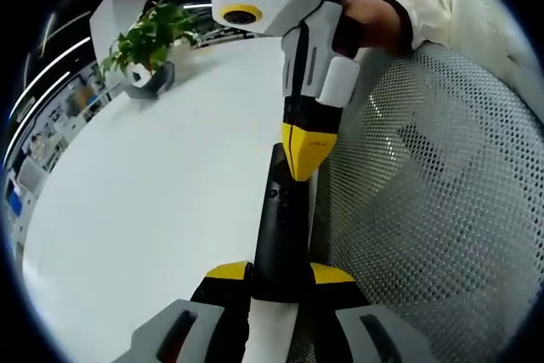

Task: Press the specified remote control buttons in sequence, fully releasing each button before pressing the next.

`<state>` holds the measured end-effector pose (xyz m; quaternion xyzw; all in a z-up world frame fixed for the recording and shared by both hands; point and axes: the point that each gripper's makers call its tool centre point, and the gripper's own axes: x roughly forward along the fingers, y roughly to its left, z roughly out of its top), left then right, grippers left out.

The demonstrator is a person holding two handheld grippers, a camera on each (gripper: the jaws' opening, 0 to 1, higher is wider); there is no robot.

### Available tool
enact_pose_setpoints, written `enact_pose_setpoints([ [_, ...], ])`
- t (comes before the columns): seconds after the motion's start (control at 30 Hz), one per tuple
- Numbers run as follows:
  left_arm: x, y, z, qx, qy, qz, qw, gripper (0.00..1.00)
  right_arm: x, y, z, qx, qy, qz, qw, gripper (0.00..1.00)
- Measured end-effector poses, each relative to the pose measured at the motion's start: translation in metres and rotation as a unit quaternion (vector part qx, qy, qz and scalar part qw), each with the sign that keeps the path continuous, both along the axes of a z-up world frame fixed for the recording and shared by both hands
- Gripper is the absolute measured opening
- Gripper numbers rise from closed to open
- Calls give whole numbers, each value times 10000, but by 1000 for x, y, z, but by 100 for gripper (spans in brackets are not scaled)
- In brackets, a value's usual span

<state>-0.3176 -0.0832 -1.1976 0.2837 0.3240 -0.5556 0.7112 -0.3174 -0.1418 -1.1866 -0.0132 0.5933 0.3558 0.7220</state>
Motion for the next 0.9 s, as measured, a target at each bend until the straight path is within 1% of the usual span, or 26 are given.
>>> enact_pose_setpoints([
  [0.17, 0, 0, 0, 3, 6, -6, 10000, 25, -1, 0, 1, -39, -2, 45, 10000, 0],
  [0.33, 0, 0, 1, -1, 8, -2, 10000, 25, 1, 0, 1, -134, -135, 148, 9997, 0],
  [0.5, 0, 0, 1, 0, 13, -3, 10000, 25, 1, -1, 0, -99, -70, 98, 9999, 0],
  [0.57, 0, 0, 1, 5, 12, -6, 10000, 25, 0, 1, 0, -161, -116, 193, 9996, 0],
  [0.9, 0, 0, 0, 5, 17, -5, 10000, 25, 1, 0, -1, -300, -229, 343, 9987, 0],
])
